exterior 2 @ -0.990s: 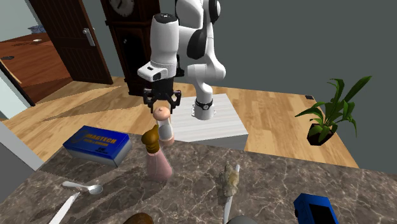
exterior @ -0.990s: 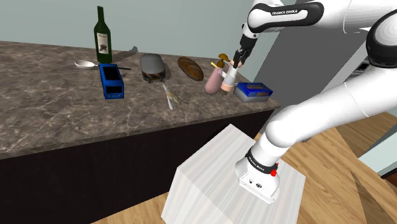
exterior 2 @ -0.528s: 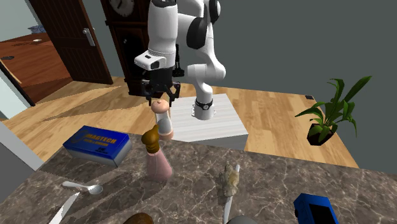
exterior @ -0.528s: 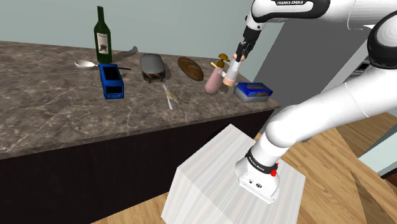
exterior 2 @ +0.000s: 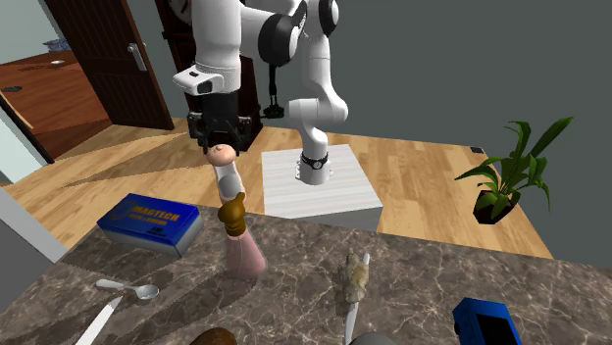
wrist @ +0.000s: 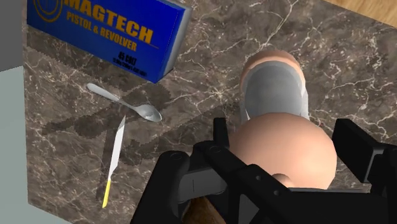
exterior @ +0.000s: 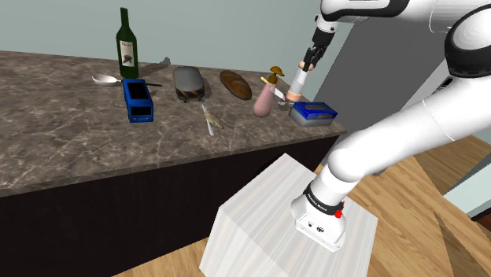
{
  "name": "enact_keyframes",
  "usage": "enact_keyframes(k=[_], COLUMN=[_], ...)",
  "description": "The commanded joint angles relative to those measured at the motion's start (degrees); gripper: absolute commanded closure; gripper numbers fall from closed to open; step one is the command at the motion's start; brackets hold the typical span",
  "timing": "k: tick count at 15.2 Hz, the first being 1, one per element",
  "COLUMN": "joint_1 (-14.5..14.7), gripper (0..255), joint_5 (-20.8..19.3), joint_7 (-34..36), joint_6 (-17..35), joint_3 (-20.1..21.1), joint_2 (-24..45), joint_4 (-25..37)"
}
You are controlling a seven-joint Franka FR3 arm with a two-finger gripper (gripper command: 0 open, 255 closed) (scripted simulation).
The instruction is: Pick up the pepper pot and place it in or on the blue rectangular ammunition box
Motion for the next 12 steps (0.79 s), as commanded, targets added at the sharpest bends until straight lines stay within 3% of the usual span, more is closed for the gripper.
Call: enact_keyframes(k=[1,7,12], joint_1=[-0.5,-1.3,-2.3], gripper=[255,255,255], joint_5=[0.3,3.0,8.9], joint_7=[-3.4,-13.6,-23.5], joint_6=[-0.2,-0.5,-1.3], joint_3=[-2.5,-10.1,-17.2], joint_2=[1.8,8.7,17.2], joint_4=[2.8,11.6,20.9])
